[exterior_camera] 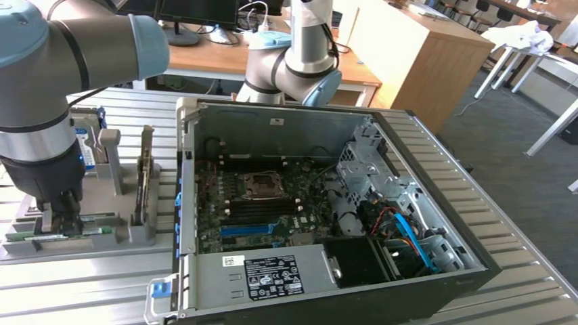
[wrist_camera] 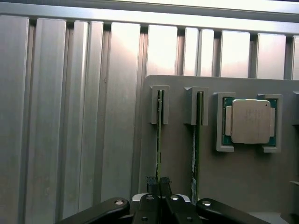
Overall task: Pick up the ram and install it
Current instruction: 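Pick up the ram and move it above insertion slot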
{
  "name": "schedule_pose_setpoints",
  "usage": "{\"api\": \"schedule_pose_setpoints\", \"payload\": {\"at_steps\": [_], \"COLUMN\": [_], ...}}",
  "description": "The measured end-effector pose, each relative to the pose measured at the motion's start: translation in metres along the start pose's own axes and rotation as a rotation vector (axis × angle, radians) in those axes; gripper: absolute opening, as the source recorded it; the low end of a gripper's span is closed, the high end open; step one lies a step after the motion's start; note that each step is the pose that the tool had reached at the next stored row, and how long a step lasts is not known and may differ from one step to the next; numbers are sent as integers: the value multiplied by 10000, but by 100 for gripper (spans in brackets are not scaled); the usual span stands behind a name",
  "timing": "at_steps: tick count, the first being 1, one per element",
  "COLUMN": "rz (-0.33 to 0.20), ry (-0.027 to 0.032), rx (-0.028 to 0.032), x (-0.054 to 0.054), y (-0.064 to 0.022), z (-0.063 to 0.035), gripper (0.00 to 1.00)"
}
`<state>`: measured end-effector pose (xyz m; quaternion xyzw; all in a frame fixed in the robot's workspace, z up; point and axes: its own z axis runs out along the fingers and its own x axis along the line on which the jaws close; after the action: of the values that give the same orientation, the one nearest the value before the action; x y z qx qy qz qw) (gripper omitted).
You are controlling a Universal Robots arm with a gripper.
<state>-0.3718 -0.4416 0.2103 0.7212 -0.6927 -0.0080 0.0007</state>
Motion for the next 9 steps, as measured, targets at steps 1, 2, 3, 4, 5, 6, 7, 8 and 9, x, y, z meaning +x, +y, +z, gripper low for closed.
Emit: {"api": "schedule_pose_setpoints", "payload": {"at_steps": [1,2,3,4,5,6,7,8,9], "rz": [0,0,1,1,2,2,2,4,5], "ry": [0,0,1,0,0,0,0,0,0], "rx": [-3,-5,-6,-5,-6,-5,-5,-5,-6], "x": [0,0,0,-1,-1,-1,-1,-1,-1], "y": [-3,-5,-7,-9,-10,-11,-12,-14,-15], "z": [-13,-25,-40,-52,-64,-76,-89,-101,-115], "gripper": [12,12,12,12,12,12,12,12,12]}}
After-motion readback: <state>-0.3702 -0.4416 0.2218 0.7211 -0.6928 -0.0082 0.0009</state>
